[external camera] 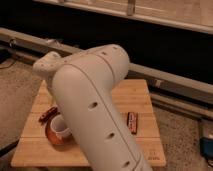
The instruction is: Drag the pepper across the table
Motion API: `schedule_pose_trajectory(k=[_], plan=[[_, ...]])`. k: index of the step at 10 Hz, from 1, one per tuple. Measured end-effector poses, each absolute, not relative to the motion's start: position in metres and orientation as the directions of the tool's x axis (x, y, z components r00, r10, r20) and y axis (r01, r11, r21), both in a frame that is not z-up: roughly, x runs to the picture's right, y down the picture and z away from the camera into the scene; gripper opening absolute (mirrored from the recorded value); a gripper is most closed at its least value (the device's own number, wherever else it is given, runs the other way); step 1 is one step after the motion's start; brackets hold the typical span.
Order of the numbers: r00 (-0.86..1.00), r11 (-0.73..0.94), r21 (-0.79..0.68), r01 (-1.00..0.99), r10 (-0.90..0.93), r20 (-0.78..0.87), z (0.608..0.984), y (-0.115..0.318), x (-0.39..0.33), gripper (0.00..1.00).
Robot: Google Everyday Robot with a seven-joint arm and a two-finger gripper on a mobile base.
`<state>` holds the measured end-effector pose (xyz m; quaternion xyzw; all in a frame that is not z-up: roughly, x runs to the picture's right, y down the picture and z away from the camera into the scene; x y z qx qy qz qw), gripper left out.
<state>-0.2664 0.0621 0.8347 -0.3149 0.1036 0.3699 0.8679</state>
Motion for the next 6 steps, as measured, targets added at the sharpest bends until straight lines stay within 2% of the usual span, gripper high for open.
schedule_pose_trajectory(k=[6], plan=[[0.630, 0.435, -0.456, -0.776, 0.575, -0.523, 0.862, 0.089, -0.313, 0.80]])
